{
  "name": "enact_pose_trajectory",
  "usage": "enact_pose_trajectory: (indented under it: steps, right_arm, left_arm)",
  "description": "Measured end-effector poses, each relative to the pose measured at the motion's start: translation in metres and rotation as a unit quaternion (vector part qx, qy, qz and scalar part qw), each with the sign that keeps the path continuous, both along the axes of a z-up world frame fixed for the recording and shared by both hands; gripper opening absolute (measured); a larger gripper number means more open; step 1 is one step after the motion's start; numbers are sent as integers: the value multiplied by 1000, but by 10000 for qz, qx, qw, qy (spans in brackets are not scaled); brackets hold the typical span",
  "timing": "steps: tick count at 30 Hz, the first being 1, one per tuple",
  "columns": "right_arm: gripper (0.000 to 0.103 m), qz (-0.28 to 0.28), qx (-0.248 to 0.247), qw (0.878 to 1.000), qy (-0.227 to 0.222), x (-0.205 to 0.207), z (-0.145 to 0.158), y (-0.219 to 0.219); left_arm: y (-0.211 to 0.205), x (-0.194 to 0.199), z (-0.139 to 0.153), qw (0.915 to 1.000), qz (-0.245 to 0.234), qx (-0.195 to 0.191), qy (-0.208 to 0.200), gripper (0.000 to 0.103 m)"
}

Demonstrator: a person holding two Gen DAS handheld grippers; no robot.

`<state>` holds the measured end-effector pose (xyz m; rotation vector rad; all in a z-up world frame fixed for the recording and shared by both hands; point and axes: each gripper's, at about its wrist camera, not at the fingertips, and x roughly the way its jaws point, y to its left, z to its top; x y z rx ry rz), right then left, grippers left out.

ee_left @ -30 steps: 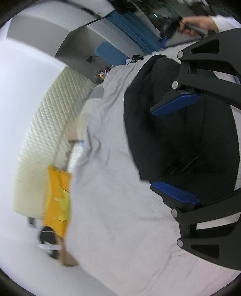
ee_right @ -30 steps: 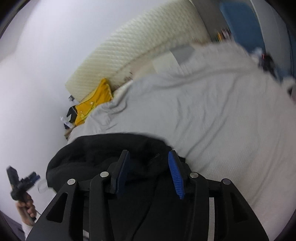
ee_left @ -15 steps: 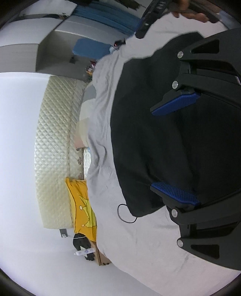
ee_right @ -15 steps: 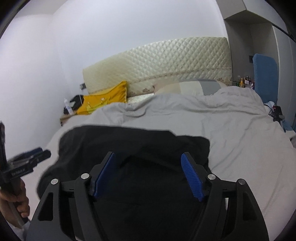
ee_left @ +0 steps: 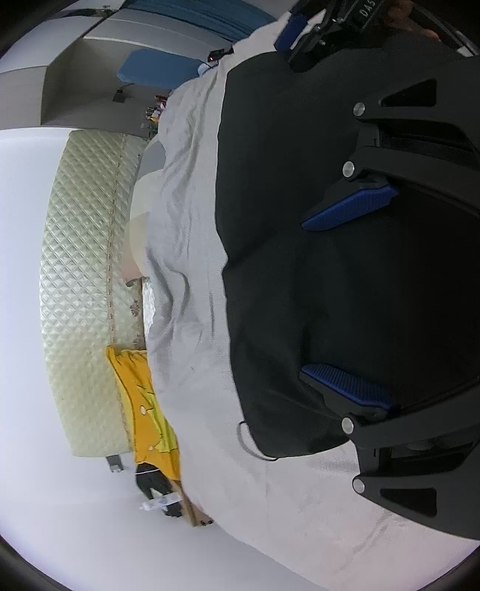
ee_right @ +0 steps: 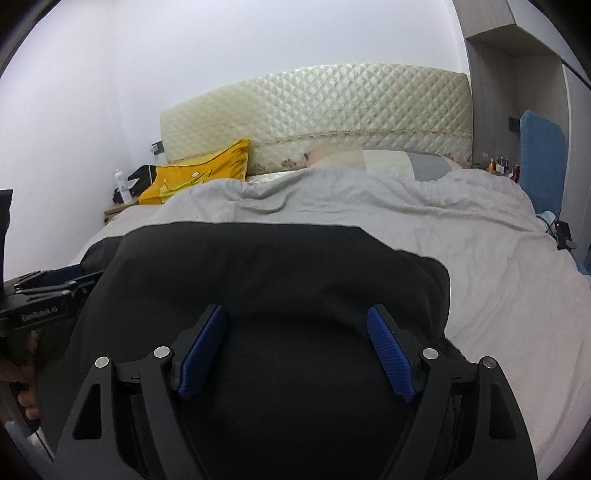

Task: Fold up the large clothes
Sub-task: 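Release the hem and press the folded jacket flat with both grippers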

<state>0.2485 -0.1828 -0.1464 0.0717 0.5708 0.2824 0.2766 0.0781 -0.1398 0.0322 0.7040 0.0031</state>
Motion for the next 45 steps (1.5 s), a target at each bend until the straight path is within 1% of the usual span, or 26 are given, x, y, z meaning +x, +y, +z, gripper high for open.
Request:
enact_pose_trajectory:
  steps: [5, 9, 17, 20, 23, 26, 30, 32, 34, 37, 39, 41, 43, 45]
  right_arm:
    - [80, 14, -18, 10000, 91, 24, -5, 8]
    - [81, -14, 28, 9997, 230, 45, -10, 8]
    - [86, -28, 163, 9979, 631, 73, -18, 5]
    - [89, 15, 117, 9972, 741, 82, -25, 9]
    - [93, 70, 165, 9967, 789, 91, -32, 11]
    - [94, 139, 176, 9960, 869, 98, -37, 15]
    - [94, 189, 216, 9951, 943, 97, -38, 11]
    - [94, 225, 191, 9951, 944, 94, -36, 10]
    - [94, 296, 145, 9953, 908, 90, -32, 11]
    - [94, 383, 152, 9960, 794, 82, -22, 5]
    - [95, 340, -16, 9974, 630, 73, -14, 1]
    - [98, 299, -167, 9982, 488, 65, -8, -4]
    - [101, 196, -227, 9987, 401, 60, -6, -11]
    - [102, 100, -266, 9989, 364, 57, -6, -20]
  left_arm:
    - [-6, 17, -4, 9998, 75, 157, -47, 75]
    - [-3, 35, -7, 9998, 161, 43, 89, 75]
    - [0, 59, -10, 9992, 238, -20, 335, 75]
    - [2, 68, -17, 9989, 282, -16, 387, 75]
    - [1, 74, -28, 9983, 373, 153, 430, 77]
    - [2, 81, -37, 9976, 400, 185, 536, 77]
    - [2, 77, -38, 9981, 385, 173, 457, 78]
    - [5, 73, -36, 9983, 354, 74, 454, 78]
    - [11, 69, -33, 9983, 341, -35, 464, 78]
    - [18, 59, -26, 9985, 274, -74, 471, 79]
    - [24, 52, -18, 9988, 301, 23, 373, 80]
    - [35, 43, -12, 9988, 395, 138, 245, 81]
    - [47, 40, -10, 9983, 505, 186, 201, 81]
    - [53, 40, -11, 9977, 593, 270, 194, 81]
